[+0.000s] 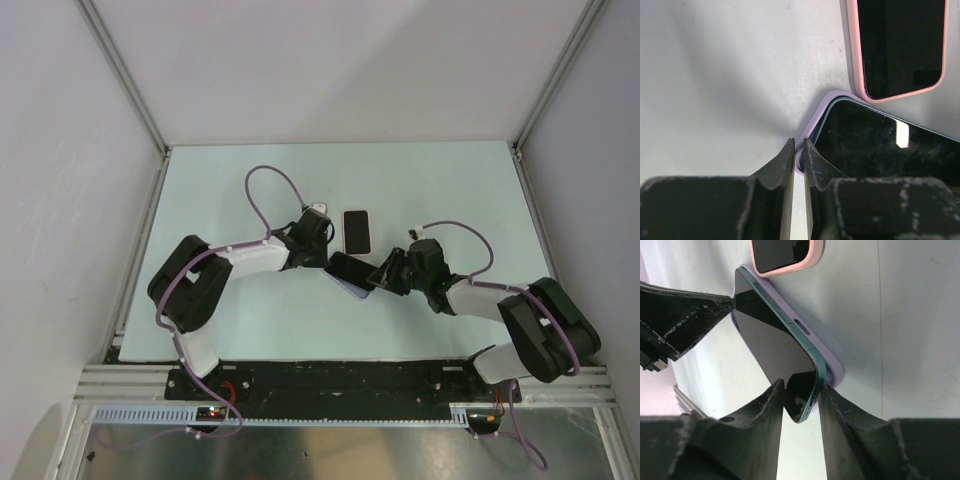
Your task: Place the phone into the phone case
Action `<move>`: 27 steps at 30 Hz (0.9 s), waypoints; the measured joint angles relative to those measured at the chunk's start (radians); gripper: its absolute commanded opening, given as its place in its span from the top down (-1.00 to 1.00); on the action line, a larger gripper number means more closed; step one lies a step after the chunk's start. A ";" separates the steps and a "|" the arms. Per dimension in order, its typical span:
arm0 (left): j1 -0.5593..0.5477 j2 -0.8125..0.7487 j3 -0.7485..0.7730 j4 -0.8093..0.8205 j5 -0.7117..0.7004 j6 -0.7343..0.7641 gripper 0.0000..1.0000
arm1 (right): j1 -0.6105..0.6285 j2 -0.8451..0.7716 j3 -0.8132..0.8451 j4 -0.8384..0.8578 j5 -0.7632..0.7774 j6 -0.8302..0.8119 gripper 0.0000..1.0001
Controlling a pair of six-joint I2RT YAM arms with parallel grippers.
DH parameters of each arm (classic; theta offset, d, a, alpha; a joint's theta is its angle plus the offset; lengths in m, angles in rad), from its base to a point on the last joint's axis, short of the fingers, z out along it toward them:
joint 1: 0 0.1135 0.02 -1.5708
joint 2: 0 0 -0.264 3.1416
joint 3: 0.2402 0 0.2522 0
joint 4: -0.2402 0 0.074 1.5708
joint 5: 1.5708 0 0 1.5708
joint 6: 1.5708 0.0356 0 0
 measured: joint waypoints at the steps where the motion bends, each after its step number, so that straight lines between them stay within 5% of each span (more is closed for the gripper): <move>1: 0.000 -0.003 -0.005 0.006 -0.001 -0.005 0.71 | 0.000 0.008 0.000 0.008 -0.003 0.012 0.31; 27: -0.057 -0.089 -0.122 0.086 -0.066 -0.152 0.99 | 0.050 0.074 0.003 0.081 0.021 0.150 0.30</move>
